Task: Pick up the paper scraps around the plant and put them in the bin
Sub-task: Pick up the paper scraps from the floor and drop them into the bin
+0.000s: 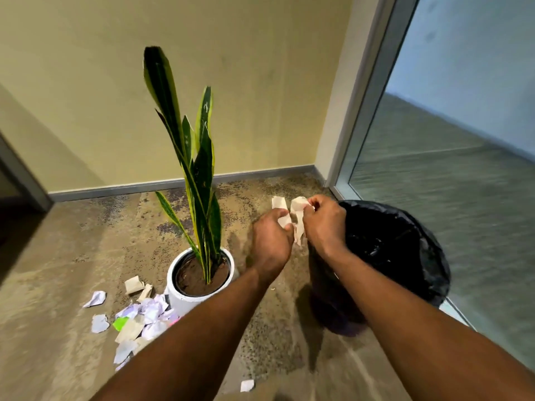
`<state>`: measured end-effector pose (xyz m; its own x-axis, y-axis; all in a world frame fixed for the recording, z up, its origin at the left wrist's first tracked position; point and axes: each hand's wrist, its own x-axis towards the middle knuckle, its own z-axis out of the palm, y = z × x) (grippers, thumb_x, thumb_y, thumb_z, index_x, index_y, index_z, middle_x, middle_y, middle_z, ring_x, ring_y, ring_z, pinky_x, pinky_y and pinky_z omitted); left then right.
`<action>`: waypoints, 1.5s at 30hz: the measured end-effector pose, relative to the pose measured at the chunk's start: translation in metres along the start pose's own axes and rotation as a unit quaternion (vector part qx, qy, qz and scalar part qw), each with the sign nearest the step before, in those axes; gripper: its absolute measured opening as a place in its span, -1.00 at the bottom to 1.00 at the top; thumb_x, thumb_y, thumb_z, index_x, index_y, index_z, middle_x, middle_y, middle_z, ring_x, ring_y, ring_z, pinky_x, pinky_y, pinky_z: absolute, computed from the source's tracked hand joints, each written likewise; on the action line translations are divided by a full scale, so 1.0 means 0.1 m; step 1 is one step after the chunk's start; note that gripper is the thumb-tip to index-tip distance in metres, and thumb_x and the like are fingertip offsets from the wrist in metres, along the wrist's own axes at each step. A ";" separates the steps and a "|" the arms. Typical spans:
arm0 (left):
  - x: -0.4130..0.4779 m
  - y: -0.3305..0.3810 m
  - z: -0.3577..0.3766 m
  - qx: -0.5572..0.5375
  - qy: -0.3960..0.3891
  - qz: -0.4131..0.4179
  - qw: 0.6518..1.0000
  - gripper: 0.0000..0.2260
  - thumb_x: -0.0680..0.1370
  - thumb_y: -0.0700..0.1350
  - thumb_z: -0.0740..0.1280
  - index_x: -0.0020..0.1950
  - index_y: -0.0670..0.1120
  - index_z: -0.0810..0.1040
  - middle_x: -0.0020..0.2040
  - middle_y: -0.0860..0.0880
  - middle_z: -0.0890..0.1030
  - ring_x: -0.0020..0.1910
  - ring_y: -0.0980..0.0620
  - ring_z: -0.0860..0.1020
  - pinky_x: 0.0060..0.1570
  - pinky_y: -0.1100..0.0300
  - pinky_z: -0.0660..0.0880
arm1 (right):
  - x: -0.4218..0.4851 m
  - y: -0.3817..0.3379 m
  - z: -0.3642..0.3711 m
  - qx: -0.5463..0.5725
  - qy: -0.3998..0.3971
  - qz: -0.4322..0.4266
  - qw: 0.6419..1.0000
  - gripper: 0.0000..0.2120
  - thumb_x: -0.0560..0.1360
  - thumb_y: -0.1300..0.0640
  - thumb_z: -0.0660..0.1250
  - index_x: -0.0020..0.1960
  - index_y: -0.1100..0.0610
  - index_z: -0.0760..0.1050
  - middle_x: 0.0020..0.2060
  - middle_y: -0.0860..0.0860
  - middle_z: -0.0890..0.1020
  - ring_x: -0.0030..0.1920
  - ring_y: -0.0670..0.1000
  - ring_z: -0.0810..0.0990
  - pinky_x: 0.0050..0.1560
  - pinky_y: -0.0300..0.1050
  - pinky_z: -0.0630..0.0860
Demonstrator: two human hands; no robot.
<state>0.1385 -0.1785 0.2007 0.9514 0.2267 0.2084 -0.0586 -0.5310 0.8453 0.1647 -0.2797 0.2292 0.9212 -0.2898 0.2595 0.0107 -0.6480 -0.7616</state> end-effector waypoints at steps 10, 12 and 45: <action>-0.11 0.75 0.54 -0.046 -0.083 0.001 0.995 -0.65 0.49 -0.18 0.45 0.27 -0.09 0.58 0.20 -0.11 0.64 0.13 -0.05 0.62 0.19 0.02 0.55 | 0.35 0.49 -0.98 -0.189 -0.058 0.053 0.979 -0.76 0.47 0.22 0.19 0.11 0.20 0.49 0.05 0.24 0.62 0.07 0.23 0.60 -0.04 -0.03 0.48; -0.12 0.79 0.63 -0.045 -0.098 0.000 0.994 -0.65 0.49 -0.19 0.43 0.28 -0.08 0.57 0.20 -0.09 0.64 0.12 -0.04 0.63 0.18 0.02 0.56 | 0.38 0.59 -1.07 -0.197 -0.083 0.068 0.975 -0.75 0.47 0.22 0.20 0.12 0.22 0.49 0.09 0.26 0.61 0.12 0.23 0.59 0.03 -0.02 0.49; -0.08 0.34 0.55 -0.053 -0.034 0.009 0.998 -0.79 0.66 -0.07 0.17 0.24 -0.03 0.51 0.03 0.06 0.60 -0.05 0.10 0.58 -0.02 0.13 0.59 | 0.14 0.29 -0.34 -0.013 -0.067 -0.094 0.993 -0.80 0.49 0.33 0.31 0.03 0.15 0.63 -0.06 0.02 0.64 -0.06 -0.06 0.58 -0.05 -0.36 0.42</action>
<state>0.1458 -0.2434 0.2007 0.9680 0.1601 0.1933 -0.1041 -0.4450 0.8895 0.1651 -0.3266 0.2305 0.9477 -0.0668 0.3121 0.1785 -0.6997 -0.6918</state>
